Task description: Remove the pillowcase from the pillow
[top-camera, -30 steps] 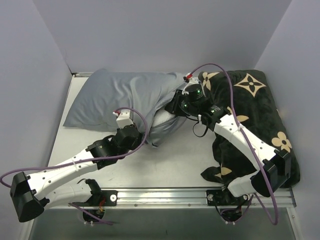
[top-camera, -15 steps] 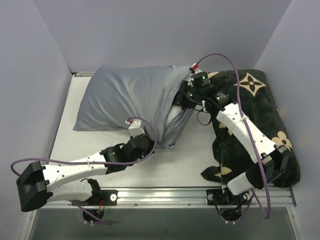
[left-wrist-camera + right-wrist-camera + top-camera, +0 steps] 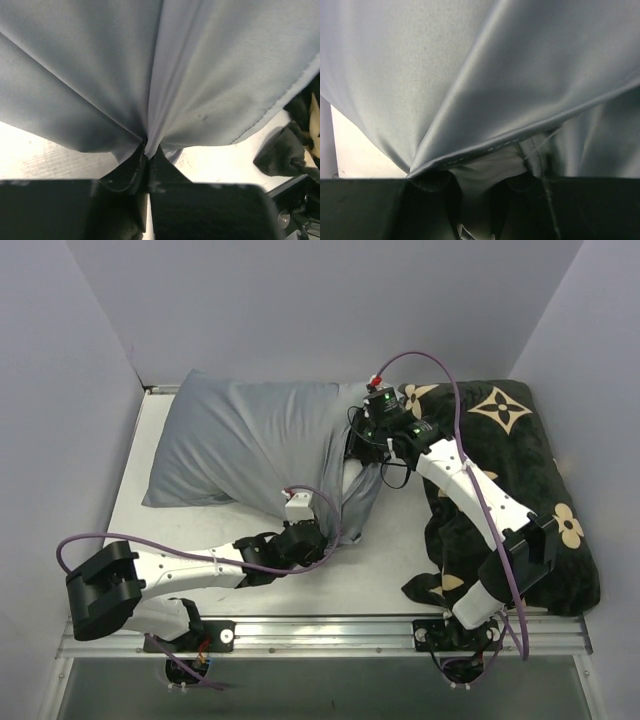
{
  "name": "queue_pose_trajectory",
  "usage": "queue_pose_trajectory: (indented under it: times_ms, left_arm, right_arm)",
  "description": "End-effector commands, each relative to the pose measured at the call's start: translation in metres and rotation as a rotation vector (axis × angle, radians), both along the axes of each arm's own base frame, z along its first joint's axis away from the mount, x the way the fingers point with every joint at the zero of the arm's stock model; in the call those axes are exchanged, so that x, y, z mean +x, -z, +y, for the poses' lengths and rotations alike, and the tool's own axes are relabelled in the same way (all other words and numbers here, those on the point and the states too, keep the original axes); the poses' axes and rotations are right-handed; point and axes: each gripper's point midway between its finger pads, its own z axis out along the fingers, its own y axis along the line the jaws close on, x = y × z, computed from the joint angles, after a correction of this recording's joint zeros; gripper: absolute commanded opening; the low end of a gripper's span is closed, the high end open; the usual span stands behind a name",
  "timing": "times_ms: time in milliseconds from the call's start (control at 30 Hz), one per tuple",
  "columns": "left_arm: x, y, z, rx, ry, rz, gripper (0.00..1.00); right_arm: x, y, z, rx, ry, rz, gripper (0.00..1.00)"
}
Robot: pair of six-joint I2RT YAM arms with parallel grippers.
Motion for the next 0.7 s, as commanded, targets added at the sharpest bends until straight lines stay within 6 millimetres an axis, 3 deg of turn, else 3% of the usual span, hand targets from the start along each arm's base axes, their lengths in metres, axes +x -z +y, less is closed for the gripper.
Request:
queue_pose_trajectory:
  times_ms: [0,67,100,167,267,400,433,533,667]
  left_arm:
    - [-0.051,0.055,0.013,0.18,0.17,0.188,0.1]
    - [-0.047,0.05,0.018,0.196,0.142,0.169,0.32]
    - [-0.046,0.045,0.019,0.188,0.136,0.152,0.59]
    - [-0.039,0.02,0.019,0.138,0.131,0.087,0.68]
    - [-0.03,-0.024,0.02,0.082,0.127,-0.007,0.71]
    - [-0.033,-0.09,0.012,-0.044,0.175,-0.106,0.7]
    - [-0.034,-0.12,0.011,-0.096,0.171,-0.15,0.7]
    - [-0.025,-0.166,0.018,-0.121,0.107,-0.227,0.7]
    - [-0.004,-0.204,0.023,-0.085,-0.008,-0.303,0.77]
  right_arm:
    - [0.048,-0.109,0.014,0.175,0.067,-0.334,0.0]
    - [0.046,-0.116,0.012,0.161,0.062,-0.347,0.0]
    - [0.044,-0.118,0.015,0.158,0.053,-0.351,0.0]
    - [0.039,-0.118,0.014,0.139,0.043,-0.357,0.0]
    - [0.035,-0.11,0.014,0.125,0.038,-0.344,0.0]
    - [0.03,-0.102,0.016,0.106,0.024,-0.336,0.0]
    - [0.03,-0.101,0.017,0.106,0.021,-0.334,0.0]
    - [0.027,-0.097,0.016,0.075,0.033,-0.344,0.0]
    - [0.017,-0.093,0.026,0.059,0.007,-0.347,0.0]
